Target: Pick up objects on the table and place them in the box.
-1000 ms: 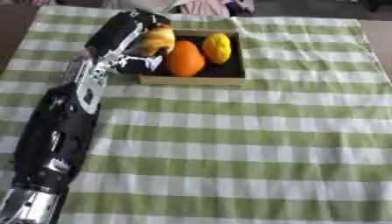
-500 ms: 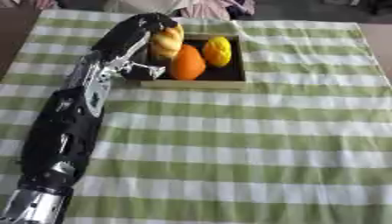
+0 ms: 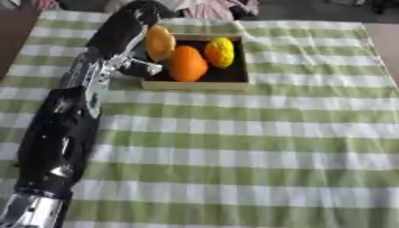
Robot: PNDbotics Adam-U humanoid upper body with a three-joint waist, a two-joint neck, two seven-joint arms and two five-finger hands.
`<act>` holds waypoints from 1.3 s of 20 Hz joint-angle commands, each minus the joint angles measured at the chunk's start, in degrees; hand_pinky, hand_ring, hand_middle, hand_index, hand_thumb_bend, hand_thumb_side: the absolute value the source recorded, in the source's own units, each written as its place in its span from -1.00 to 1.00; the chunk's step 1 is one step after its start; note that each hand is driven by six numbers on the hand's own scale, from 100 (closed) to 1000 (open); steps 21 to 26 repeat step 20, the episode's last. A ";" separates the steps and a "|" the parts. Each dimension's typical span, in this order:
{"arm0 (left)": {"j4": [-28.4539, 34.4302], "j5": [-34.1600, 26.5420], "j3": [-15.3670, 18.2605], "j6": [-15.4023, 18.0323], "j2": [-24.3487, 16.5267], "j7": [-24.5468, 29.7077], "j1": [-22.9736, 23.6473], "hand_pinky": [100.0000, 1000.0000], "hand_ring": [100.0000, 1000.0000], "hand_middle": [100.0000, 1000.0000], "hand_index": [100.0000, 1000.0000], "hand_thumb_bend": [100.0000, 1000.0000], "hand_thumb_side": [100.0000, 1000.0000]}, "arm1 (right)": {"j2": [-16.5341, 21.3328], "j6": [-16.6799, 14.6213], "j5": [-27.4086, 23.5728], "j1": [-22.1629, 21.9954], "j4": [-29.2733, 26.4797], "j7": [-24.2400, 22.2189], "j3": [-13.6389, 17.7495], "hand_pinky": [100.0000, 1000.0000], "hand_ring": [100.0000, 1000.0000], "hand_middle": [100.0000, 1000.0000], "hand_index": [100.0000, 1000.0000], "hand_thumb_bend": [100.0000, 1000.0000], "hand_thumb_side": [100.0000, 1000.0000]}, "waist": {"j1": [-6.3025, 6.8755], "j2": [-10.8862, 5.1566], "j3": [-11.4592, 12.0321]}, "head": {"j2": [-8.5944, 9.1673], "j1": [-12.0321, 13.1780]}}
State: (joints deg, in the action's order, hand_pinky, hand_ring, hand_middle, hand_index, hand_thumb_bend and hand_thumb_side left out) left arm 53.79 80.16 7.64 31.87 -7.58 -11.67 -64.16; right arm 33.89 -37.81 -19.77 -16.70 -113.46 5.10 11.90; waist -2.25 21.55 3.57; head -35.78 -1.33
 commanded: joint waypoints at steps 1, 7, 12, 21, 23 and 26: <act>2.03 -1.77 -0.28 0.44 -0.48 -0.61 -1.09 0.78 0.73 0.50 0.73 -0.01 -1.00 | 1.10 0.19 0.23 -0.34 -1.13 0.10 0.24 1.00 1.00 0.34 0.48 -1.00 -0.18 | -0.16 -1.53 0.00 | -0.14 -0.23; 7.95 -14.41 -1.99 2.57 -2.61 -0.39 -0.47 0.62 0.59 0.36 0.64 -1.00 -1.00 | 1.50 0.01 -0.25 -1.01 -1.13 0.20 0.51 1.00 1.00 0.34 0.48 -1.00 -0.18 | 0.39 -2.46 0.65 | -1.39 -1.06; 17.50 -43.33 -3.07 2.23 -12.33 4.36 1.99 0.55 0.46 0.23 0.54 -1.00 -0.70 | 2.46 -2.20 -1.46 -2.10 -1.13 0.68 1.43 1.00 1.00 0.35 0.49 -1.00 -0.18 | 1.68 -3.75 1.76 | -3.50 -3.39; 35.89 -78.53 1.03 -6.48 -27.70 2.48 10.56 0.53 0.46 0.26 0.55 -1.00 -0.47 | 2.04 -9.65 -0.71 -3.31 -1.13 1.46 1.63 1.00 0.99 0.38 0.50 -1.00 -0.18 | 2.00 -4.59 3.58 | -3.82 -4.78; 35.89 -78.53 1.03 -6.48 -27.70 2.48 10.56 0.53 0.46 0.26 0.55 -1.00 -0.47 | 2.04 -9.65 -0.71 -3.31 -1.13 1.46 1.63 1.00 0.99 0.38 0.50 -1.00 -0.18 | 2.00 -4.59 3.58 | -3.82 -4.78; 35.89 -78.53 1.03 -6.48 -27.70 2.48 10.56 0.53 0.46 0.26 0.55 -1.00 -0.47 | 2.04 -9.65 -0.71 -3.31 -1.13 1.46 1.63 1.00 0.99 0.38 0.50 -1.00 -0.18 | 2.00 -4.59 3.58 | -3.82 -4.78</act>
